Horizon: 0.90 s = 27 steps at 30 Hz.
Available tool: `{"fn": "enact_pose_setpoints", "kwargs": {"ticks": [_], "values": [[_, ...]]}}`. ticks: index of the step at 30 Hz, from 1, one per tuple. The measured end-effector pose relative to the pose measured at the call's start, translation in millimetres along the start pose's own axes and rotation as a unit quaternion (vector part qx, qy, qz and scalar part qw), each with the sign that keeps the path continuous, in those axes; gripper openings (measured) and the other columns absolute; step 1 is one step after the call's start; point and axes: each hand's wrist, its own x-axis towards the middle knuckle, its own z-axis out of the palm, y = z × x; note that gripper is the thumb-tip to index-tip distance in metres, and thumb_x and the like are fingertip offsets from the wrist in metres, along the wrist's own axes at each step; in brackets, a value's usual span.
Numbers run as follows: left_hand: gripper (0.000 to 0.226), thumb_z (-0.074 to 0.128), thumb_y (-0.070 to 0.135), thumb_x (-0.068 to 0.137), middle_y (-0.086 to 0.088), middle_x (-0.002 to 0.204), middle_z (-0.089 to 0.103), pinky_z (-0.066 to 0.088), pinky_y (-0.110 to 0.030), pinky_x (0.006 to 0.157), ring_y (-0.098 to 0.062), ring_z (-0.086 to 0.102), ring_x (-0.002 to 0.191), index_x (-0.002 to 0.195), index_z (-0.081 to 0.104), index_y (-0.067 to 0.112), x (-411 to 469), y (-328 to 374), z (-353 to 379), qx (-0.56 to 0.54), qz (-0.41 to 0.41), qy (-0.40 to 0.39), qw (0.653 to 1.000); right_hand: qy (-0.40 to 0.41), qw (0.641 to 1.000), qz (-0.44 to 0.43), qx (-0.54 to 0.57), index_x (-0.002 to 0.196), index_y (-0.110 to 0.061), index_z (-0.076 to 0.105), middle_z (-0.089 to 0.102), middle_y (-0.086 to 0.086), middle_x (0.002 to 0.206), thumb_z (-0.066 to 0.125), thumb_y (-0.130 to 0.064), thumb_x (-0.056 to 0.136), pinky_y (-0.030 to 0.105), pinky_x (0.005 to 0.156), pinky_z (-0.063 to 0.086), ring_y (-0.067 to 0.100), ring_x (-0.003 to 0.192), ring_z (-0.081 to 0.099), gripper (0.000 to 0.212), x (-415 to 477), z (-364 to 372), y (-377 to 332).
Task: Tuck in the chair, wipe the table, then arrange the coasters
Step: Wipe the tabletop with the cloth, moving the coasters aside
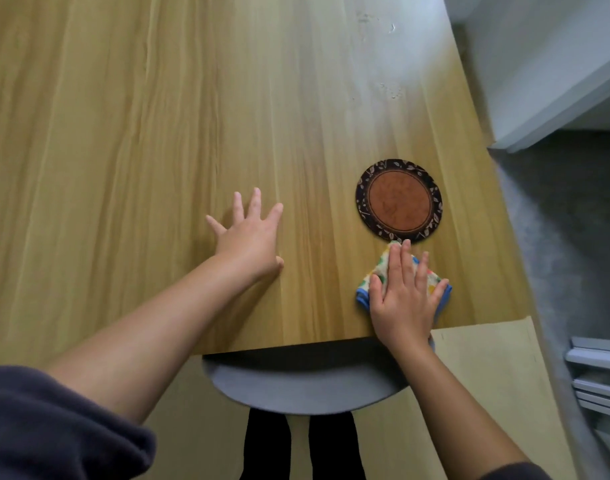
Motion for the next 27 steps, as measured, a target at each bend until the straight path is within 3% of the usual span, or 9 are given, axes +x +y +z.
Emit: {"fn": "enact_pose_setpoints", "kwargs": {"ticks": [8,15,22,27], "values": [[0.081,0.06,0.05,0.086,-0.012,0.159,0.012,0.013,-0.049,0.118,-0.03,0.009,0.146,0.149,0.021,0.017,15.0,64.7,7.7,-0.046,0.045,0.114,0.991,0.019,0.997,0.075,0.019,0.157,-0.024,0.003,-0.003,-0.007,0.164,0.014,-0.052,0.094,0.064,0.114,-0.004,0.025,0.151,-0.005,0.07,17.2,-3.4,39.6],[0.079,0.058,0.061,0.082,-0.01,0.143,0.037,0.033,-0.045,0.103,-0.028,0.034,0.131,0.141,0.034,0.014,48.6,124.2,0.4,-0.033,0.032,0.193,0.98,0.025,0.992,0.12,0.024,0.157,-0.024,0.004,-0.004,-0.007,0.165,0.022,-0.049,0.099,0.065,0.114,-0.003,0.025,0.151,-0.006,0.066,45.8,-11.9,95.4],[0.074,0.062,0.07,0.072,-0.007,0.124,0.045,0.035,-0.041,0.095,-0.026,0.041,0.117,0.119,0.051,0.015,71.8,163.6,-2.5,-0.002,-0.054,0.191,0.98,0.024,0.995,0.094,0.008,0.157,-0.024,0.001,-0.006,-0.006,0.165,0.02,-0.049,0.099,0.064,0.114,-0.003,0.025,0.151,-0.006,0.066,76.5,-20.0,122.6],[0.077,0.078,0.056,0.065,-0.005,0.126,0.044,0.034,-0.042,0.096,-0.025,0.041,0.12,0.122,0.044,0.018,82.5,172.6,-6.9,-0.09,-0.097,0.169,0.977,0.022,0.998,0.051,0.001,0.157,-0.023,0.001,-0.005,-0.004,0.165,0.015,-0.05,0.096,0.063,0.114,-0.002,0.026,0.151,-0.005,0.068,98.6,-26.0,131.7]]}}
